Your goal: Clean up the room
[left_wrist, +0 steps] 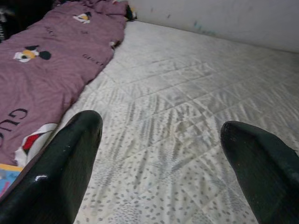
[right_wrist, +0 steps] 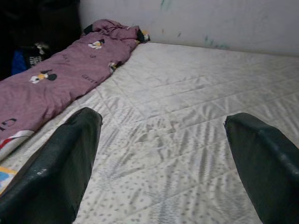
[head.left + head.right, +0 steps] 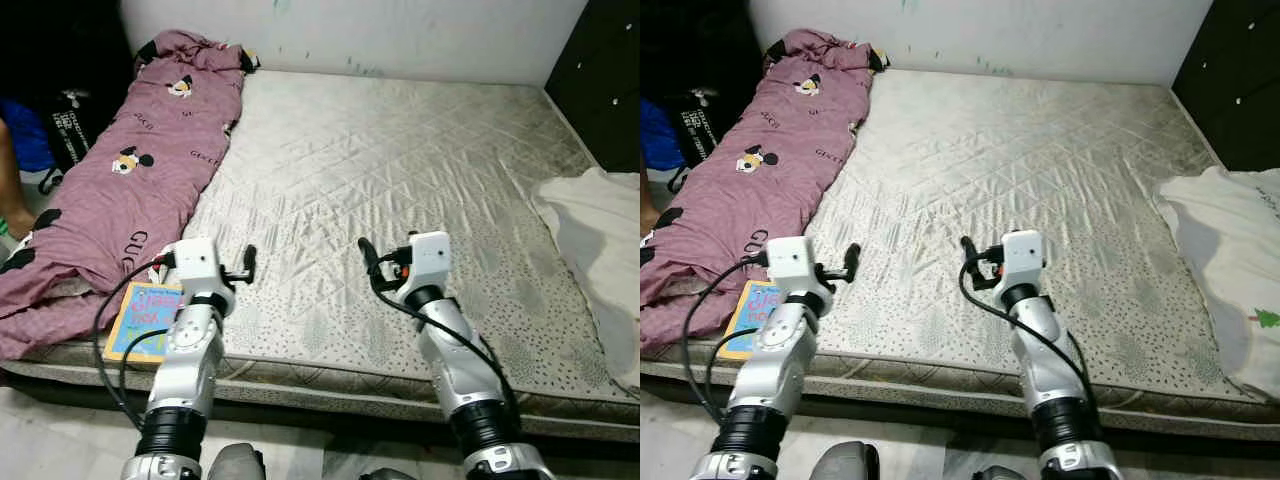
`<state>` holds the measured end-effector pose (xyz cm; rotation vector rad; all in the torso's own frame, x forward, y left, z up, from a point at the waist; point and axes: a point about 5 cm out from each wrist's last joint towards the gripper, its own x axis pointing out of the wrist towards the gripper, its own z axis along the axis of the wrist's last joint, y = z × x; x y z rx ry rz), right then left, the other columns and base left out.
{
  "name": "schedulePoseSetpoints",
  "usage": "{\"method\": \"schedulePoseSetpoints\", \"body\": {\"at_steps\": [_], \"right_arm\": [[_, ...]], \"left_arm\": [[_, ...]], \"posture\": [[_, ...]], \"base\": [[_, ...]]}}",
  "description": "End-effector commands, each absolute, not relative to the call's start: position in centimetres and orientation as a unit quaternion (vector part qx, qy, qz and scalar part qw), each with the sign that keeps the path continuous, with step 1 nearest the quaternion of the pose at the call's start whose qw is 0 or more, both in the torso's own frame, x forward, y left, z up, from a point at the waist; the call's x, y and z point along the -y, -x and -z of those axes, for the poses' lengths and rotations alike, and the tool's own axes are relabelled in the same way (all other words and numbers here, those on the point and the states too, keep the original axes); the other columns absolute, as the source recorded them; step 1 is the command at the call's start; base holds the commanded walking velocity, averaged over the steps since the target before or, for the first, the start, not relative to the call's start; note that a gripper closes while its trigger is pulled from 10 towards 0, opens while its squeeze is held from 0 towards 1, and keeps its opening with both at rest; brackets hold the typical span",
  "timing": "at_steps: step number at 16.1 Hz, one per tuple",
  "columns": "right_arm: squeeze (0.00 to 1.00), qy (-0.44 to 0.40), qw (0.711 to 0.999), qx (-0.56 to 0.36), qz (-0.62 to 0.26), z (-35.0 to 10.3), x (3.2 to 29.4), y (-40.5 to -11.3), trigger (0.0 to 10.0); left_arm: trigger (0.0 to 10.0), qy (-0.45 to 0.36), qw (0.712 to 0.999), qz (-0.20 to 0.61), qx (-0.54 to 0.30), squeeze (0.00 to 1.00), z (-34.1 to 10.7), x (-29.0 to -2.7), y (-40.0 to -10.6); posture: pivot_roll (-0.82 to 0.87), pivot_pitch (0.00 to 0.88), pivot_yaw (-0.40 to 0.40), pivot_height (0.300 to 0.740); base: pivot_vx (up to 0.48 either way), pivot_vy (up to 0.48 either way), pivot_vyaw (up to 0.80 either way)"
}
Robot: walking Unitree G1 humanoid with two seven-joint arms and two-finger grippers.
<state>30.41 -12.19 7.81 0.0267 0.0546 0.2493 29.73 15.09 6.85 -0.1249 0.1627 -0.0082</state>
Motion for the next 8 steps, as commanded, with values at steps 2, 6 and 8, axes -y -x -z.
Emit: {"method": "schedulePoseSetpoints", "body": {"at_steps": [2,6,8], "right_arm": [[0.00,-0.014,0.992,-0.036,-0.121,-7.74,12.30,-30.64,10.0],[0.00,-0.014,0.992,-0.035,-0.122,-7.82,12.32,-30.68,10.0],[0.00,-0.015,0.992,-0.034,-0.122,-7.84,12.30,-30.68,10.0]], "left_arm": [[10.0,0.065,0.995,0.001,-0.076,0.00,-7.18,-15.22,-29.77],[10.0,0.068,0.995,-0.001,-0.076,0.00,-7.21,-15.29,-29.75],[10.0,0.069,0.995,-0.002,-0.075,0.00,-7.23,-15.34,-29.73]], "posture": [[-0.02,0.000,-0.026,0.740],[-0.02,0.000,-0.029,0.740],[-0.01,0.000,-0.031,0.740]], "base": [[0.000,0.000,-0.40],[0.000,0.000,-0.52],[0.000,0.000,0.00]]}}
